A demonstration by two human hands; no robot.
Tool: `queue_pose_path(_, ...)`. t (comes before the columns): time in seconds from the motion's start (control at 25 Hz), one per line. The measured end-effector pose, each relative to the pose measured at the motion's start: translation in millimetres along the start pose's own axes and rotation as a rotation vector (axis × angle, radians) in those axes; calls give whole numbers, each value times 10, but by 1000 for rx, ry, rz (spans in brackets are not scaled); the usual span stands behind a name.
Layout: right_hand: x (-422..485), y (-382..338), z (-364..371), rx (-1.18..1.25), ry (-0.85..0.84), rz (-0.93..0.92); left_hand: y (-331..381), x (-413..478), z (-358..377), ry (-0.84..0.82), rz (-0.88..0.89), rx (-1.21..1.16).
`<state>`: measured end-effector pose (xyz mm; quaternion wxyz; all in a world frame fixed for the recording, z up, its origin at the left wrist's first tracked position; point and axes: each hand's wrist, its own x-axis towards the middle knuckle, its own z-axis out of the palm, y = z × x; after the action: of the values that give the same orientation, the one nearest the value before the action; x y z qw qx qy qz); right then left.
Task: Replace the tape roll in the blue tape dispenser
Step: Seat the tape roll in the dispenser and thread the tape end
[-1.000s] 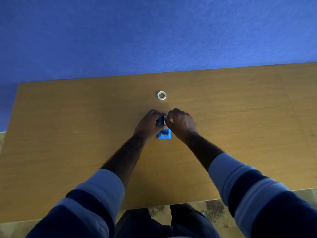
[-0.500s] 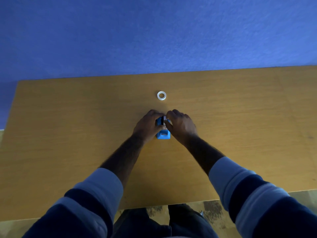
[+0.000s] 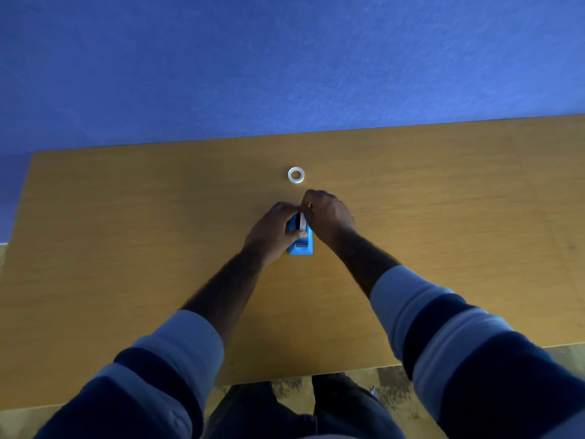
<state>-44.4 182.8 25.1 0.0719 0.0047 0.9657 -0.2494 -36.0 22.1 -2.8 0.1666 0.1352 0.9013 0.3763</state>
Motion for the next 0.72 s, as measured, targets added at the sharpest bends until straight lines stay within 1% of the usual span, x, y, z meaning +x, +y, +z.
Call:
queue_pose_path(0.12,5,34,3,41,-5,-10,-7,-42,4,27,12,-17)
queue_pose_path(0.28,-90,36,-2,40,35,-92,-12,-83,38,74,28,-39)
queue_pose_path(0.48,-336,35,48,22,85,-178,-10,-38,1,46,25,-77)
queue_pose_path(0.56,-321,17,52,31,88,-154,-5,-28,-15,46,27,-82)
queue_pose_path(0.72,-127,-18,23,43,41,-60,-18,-49,11,43,15,-53)
